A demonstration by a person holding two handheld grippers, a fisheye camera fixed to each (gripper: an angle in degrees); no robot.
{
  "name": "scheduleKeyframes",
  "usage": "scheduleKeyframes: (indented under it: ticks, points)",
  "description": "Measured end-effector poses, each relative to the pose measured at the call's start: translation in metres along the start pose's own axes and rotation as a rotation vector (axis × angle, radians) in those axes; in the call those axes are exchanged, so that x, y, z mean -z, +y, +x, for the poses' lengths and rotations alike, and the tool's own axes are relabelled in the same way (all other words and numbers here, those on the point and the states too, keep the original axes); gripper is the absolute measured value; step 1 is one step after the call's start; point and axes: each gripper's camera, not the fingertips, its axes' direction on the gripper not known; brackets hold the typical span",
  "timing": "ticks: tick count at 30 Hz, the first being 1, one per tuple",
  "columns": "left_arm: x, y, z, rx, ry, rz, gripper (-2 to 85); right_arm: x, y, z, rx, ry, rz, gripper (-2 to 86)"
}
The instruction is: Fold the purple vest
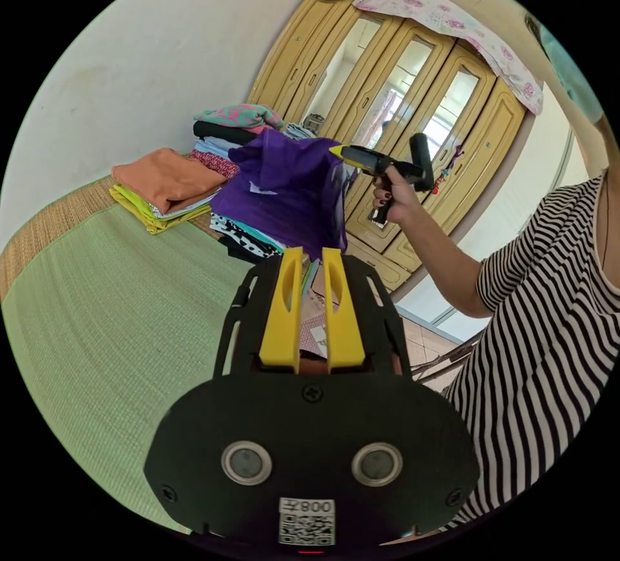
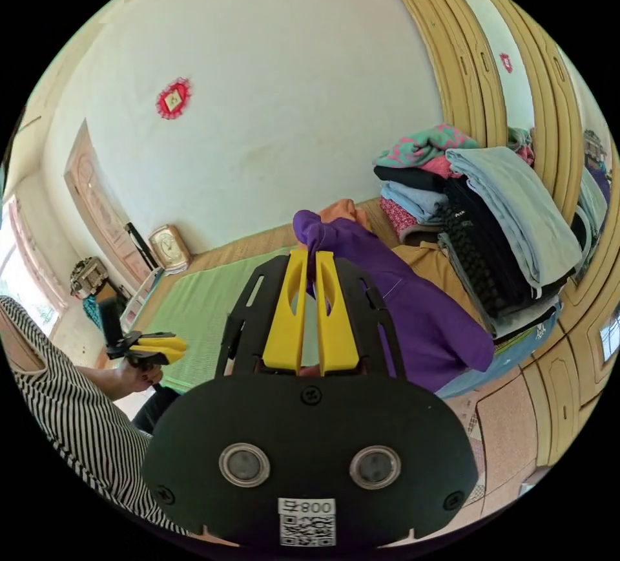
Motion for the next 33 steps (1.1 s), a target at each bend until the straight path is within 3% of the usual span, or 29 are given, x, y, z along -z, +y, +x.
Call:
scheduleKeyframes:
  ticks: [11, 16, 24, 27, 33]
  points:
    - [-0.019, -0.007, -0.065, 0.15, 0.0, 0.024, 7.9, 0.164, 0.018, -0.028, 0.02, -0.098, 0.124, 0.6]
    - [-0.046, -0.031, -0.12, 0.282, 0.111, 0.026, 9.3, 0.188, 0.031, -0.026, 0.011, -0.124, 0.125, 0.7]
    - [-0.133, -0.046, -0.231, 0.611, 0.316, -0.12, 11.4, 0.206, 0.038, 0.003, -0.052, -0.18, 0.113, 0.7]
    - [-0.146, -0.05, -0.258, 0.685, 0.416, -0.079, 12.0, 0.214, 0.035, 0.011, -0.049, -0.188, 0.108, 0.7]
    - [-0.166, -0.091, -0.282, 0.613, 0.425, -0.146, 11.6, 0.22, 0.028, 0.023, -0.039, -0.225, 0.101, 0.7]
